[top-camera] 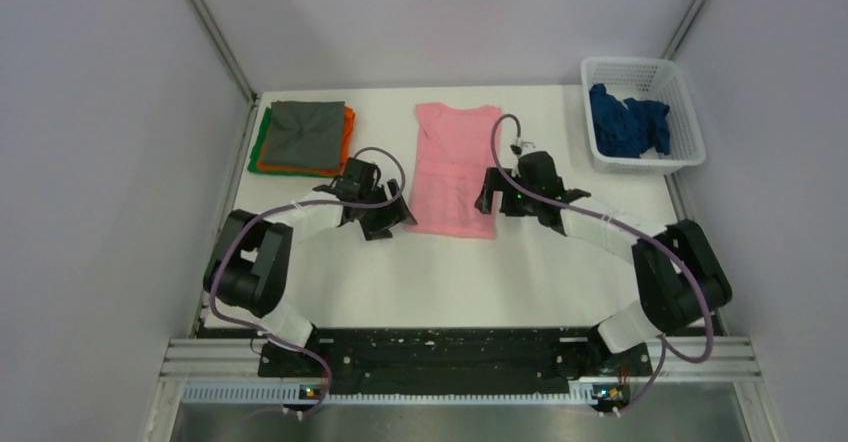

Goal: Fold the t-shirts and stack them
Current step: Grab one side of the 2/3 rectangular tshirt with both arms

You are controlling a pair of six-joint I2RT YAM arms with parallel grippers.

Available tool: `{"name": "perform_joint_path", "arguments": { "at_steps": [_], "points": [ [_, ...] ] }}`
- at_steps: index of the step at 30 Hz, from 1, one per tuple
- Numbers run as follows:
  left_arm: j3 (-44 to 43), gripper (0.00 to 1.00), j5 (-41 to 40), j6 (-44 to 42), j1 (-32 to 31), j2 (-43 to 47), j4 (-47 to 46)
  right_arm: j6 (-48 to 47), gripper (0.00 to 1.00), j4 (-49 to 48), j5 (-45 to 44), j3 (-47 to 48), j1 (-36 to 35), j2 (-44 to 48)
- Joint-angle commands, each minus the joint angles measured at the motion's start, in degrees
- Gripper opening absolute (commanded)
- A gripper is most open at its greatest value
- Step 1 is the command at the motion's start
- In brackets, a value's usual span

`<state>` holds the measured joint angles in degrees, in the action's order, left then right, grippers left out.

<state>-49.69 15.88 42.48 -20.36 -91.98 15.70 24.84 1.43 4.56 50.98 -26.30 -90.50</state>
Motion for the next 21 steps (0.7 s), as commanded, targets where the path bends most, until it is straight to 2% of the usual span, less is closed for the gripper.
{"name": "perform_joint_path", "arguments": {
  "at_steps": [1, 5, 8, 15, 17, 19, 21],
  "points": [
    [-1.46, 0.75, 1.95, 1.03, -0.81, -3.28, -3.4, 5.34, 0.96, -0.92, 3.26, -7.76, -0.41, 9.42],
    [-1.72, 0.55, 3.19, 1.34, -1.12, -5.3, -4.52, 7.68, 0.9, -0.92, 4.02, -11.63, -0.41, 12.01],
    [-1.81, 0.4, 3.45, 1.63, -1.71, -6.36, -5.09, 9.89, 0.83, -4.5, 6.27, -14.35, -0.41, 11.39],
    [-3.14, 0.27, 2.23, 1.89, -1.96, -9.82, -5.27, 11.48, 0.71, -7.63, 8.83, -15.8, -1.89, 6.31],
    [-3.53, 0.18, 2.19, 1.78, -1.91, -10.9, -5.35, 11.84, 0.66, -8.11, 9.29, -15.78, -2.52, 5.06],
    [-3.81, 0.01, 1.79, 1.79, -1.92, -11.57, -5.1, 11.85, 0.62, -8.33, 9.0, -15.82, -2.93, 4.1],
    [-3.75, 0.0, 0.83, 1.46, -1.94, -11.58, -4.65, 11.77, 0.57, -7.99, 8.43, -15.71, -2.97, 3.28]
  ]
}}
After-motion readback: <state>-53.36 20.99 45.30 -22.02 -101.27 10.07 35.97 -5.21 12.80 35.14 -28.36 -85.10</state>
